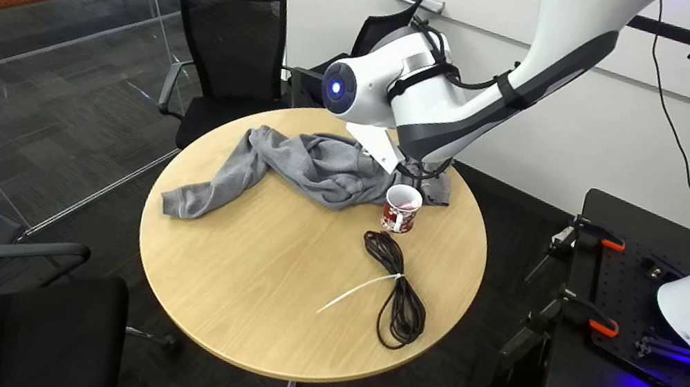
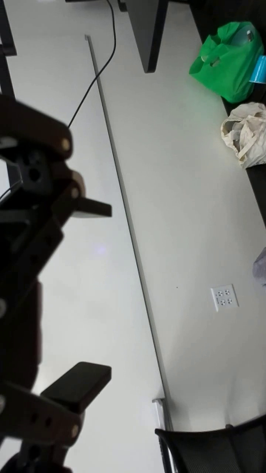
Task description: Put the red marker inside the maroon mug
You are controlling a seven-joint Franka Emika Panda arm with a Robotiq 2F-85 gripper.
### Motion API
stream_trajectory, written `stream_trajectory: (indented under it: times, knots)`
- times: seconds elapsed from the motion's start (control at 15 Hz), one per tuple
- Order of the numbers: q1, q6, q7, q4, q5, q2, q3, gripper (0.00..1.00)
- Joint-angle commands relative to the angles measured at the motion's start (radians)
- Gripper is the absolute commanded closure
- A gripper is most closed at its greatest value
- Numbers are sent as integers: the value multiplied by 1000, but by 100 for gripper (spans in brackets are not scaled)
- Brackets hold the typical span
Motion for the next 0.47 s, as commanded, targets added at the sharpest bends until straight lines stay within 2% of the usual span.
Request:
stream_trajectory:
  times: [0.0,0.4]
  knots:
    - [14,1,0,-13,0,-14,-10,0]
    - [26,6,0,-39,0,-31,-19,0]
